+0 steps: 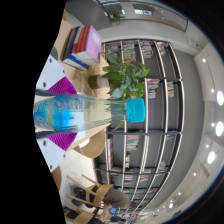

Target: Pour water

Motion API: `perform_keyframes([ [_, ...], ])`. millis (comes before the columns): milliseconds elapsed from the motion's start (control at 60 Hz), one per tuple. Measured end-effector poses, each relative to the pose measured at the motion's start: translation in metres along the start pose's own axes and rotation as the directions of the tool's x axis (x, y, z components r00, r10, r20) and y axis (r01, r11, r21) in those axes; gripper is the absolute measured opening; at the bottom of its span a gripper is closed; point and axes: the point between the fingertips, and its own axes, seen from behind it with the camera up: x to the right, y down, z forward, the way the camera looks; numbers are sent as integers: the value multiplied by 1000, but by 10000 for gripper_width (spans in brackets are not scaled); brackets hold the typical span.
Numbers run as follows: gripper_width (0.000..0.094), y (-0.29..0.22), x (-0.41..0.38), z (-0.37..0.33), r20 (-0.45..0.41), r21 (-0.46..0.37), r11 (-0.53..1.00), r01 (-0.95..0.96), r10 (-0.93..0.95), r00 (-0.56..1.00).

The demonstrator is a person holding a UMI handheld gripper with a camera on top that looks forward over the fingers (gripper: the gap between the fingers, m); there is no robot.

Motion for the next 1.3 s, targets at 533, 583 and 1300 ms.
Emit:
perform_keyframes([
  [533, 661, 62, 9, 6, -41, -22, 998, -67, 66, 997],
  [583, 778, 75, 13, 0, -71, -77, 996, -53, 48, 996],
  [1300, 817, 48, -98, -246, -80, -196, 978, -79, 64, 995],
])
